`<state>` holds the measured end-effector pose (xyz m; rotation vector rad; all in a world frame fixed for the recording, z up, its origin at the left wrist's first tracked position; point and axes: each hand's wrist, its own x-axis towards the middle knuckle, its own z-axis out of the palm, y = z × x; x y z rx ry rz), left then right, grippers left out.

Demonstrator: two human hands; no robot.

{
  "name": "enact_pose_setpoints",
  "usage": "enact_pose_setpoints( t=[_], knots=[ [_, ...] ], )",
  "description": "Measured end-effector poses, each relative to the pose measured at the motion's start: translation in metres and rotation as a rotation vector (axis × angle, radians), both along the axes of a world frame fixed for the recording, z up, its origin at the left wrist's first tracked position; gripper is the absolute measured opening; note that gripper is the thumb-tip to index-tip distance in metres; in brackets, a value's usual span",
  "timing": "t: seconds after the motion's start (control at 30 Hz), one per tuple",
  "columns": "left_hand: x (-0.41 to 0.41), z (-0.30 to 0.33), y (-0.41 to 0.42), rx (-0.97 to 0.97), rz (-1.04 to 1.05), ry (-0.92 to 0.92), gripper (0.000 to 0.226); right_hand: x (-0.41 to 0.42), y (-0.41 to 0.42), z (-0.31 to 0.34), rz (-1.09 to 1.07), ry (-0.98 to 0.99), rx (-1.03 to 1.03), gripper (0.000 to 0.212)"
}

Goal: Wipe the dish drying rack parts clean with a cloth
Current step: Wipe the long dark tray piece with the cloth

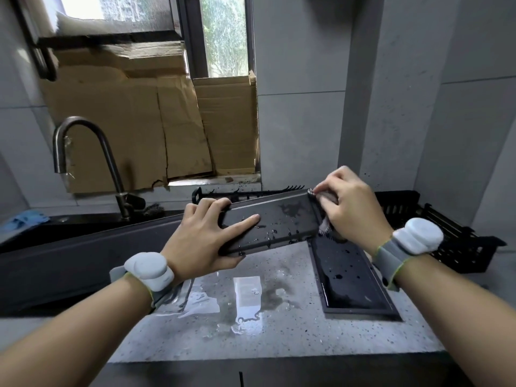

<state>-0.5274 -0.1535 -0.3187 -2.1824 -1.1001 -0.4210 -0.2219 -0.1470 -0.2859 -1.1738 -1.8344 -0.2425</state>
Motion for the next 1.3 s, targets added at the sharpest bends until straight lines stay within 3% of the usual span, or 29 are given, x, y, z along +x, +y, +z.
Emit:
enact_pose_setpoints(
  t=[0.37, 0.7, 0.87, 1.0, 1.1, 1.17, 1.3],
  knots=[
    [-0.009, 0.002, -0.002, -0.054, 0.090, -0.047, 0.079, -0.010, -0.015, -0.053, -0.035, 0.113, -0.092, 0.008],
    [0.013, 0.003, 0.003, -0.077, 0.090, -0.139, 0.079, -0.059, -0.022, -0.066, -0.111, 0.264, -0.003, 0.008],
    [0.023, 0.002, 0.011, -0.074, 0.131, -0.141, 0.079, -0.103, -0.029, -0.081, -0.022, 0.166, 0.033, 0.003],
    [0.019, -0.003, 0.012, -0.094, 0.155, -0.133, 0.078, -0.109, -0.029, -0.090, 0.057, -0.104, 0.101, 0.007],
    [0.010, -0.003, 0.010, -0.113, 0.167, -0.131, 0.080, -0.085, -0.021, -0.083, 0.032, -0.272, 0.148, 0.022],
    [0.003, -0.002, 0.008, -0.115, 0.171, -0.124, 0.082, -0.064, -0.012, -0.077, -0.051, -0.242, 0.169, 0.025],
    [0.011, -0.001, 0.007, -0.120, 0.159, -0.155, 0.082, -0.064, -0.013, -0.076, -0.084, -0.093, 0.142, 0.009]
  ],
)
